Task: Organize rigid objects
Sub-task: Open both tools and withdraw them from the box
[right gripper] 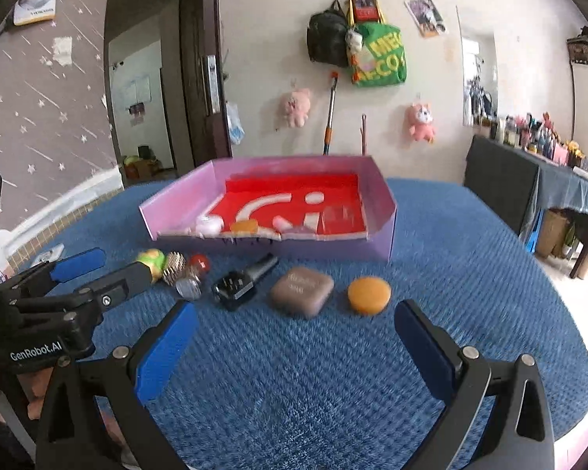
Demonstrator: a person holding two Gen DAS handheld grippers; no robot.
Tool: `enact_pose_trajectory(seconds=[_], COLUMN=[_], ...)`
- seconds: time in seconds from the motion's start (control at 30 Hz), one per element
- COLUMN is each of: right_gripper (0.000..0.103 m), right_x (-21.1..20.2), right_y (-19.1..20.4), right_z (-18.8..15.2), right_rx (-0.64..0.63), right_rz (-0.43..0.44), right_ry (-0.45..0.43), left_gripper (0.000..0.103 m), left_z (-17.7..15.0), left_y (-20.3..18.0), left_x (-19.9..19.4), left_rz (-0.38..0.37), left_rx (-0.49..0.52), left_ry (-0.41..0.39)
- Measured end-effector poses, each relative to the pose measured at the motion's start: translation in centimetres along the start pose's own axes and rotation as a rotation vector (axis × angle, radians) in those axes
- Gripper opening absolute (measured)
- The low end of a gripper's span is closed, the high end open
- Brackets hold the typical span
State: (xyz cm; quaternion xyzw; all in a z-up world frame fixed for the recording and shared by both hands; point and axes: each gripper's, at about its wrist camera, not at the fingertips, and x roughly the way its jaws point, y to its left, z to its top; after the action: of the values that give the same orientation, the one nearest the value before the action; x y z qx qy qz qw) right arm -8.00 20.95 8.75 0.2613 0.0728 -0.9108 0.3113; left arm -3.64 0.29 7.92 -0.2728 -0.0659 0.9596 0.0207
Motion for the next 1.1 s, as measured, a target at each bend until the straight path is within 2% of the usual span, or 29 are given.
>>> enact_pose_trajectory(seconds=[0.13,0.3,0.57,0.73,0.9,1.1], right_gripper=[0.103,0.103,0.103,0.103,0.103,0.103], right_x=[1.3,2.3,3.9,5.1,6.3,7.2], right_y=[-0.2,-0.7,-1.9,-3.1,-3.8,-4.2], right_z=[-0.8,-0.8,0.3,1.2,1.8,2.4], right_rx=[-0.005,0.021,0.039,0.038,0.017,0.006], right_rz=[-0.027,-0.02,-0.046,-0.066,-0.104,-0.115], right_ry=[0.02,0.044,0.068,0.109,0.157,0.201], left_gripper=[0.09,0.09,0.09,0.09,0.09,0.09], left_z=[-0.6,-0.8,0.7,1.6,2.3,2.2], left_y=[0.4,0.8,2.5,4.0,4.6,5.6], left_x=[0.9,1.3,1.9,2.9,3.3,3.8], left_rz=[0.012,0.011,0.036,0.056,0.041,0.079], left_rx=[-0.003,-0.011,-0.019,-0.024,-0.032,-0.025], left_ry=[0.024,0.039,0.073,0.128,0.144,0.166])
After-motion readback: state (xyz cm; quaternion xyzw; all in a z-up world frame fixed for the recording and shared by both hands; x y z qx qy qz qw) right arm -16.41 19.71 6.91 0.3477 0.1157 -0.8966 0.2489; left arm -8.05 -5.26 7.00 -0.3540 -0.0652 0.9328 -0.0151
